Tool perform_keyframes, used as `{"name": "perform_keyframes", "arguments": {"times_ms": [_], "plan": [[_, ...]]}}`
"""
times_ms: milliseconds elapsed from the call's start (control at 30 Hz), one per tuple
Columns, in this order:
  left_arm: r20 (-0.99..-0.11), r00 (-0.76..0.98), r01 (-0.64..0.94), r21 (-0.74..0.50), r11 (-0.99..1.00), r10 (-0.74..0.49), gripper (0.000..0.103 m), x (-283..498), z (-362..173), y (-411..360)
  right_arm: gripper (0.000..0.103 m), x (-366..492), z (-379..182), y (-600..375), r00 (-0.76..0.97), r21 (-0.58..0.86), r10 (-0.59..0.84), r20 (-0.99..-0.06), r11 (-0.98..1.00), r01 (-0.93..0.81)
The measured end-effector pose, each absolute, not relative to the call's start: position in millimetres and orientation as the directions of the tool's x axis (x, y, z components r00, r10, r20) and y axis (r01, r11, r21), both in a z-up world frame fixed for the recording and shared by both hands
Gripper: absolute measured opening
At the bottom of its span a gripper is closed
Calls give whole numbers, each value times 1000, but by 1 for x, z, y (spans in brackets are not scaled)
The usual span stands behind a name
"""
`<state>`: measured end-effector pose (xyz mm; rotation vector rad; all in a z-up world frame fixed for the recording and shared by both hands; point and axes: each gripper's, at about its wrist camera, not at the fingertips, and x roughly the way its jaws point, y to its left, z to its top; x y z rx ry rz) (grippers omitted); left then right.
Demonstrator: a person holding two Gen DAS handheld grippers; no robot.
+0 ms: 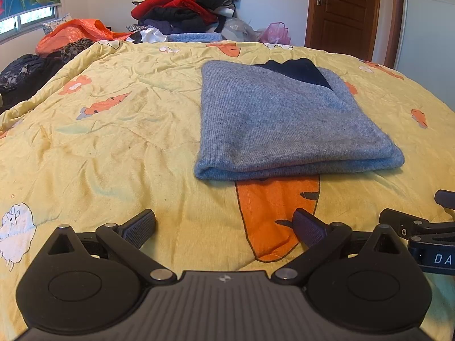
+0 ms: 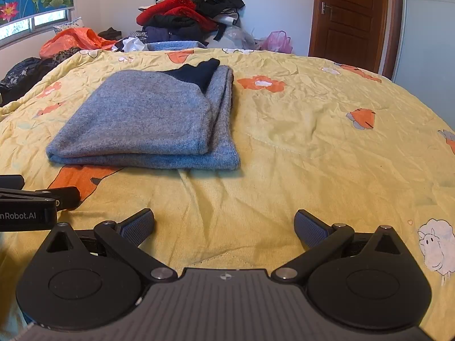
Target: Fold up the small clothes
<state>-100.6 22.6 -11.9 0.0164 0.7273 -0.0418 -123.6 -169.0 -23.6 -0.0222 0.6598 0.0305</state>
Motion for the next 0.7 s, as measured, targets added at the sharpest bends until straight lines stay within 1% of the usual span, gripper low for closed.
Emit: {"name": "perform_keyframes", "arguments": {"times_ms": [700], "plan": [[-665,746,44,0,999,-33,103,-100,-12,23,103,-125,-24,-168,791,-14,22,-611,999,-39]]}}
